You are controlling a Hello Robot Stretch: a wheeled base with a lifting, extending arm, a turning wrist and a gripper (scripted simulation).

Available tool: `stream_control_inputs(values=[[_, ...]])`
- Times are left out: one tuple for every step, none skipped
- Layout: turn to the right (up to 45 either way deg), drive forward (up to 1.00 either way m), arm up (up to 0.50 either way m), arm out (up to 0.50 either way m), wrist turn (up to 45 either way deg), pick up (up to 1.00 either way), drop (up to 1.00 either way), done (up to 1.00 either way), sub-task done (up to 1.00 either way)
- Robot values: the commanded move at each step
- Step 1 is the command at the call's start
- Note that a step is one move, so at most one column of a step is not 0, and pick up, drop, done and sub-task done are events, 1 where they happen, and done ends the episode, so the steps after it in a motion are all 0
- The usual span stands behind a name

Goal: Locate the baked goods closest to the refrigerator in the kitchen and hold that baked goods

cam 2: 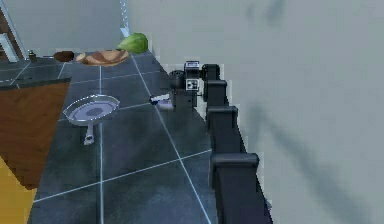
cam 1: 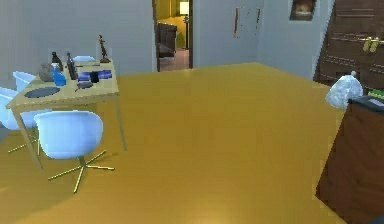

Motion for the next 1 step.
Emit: stream_control_inputs(values=[[0.0,0.0,0.0,0.0,0.0,0.0,0.0,1.0,0.0]])
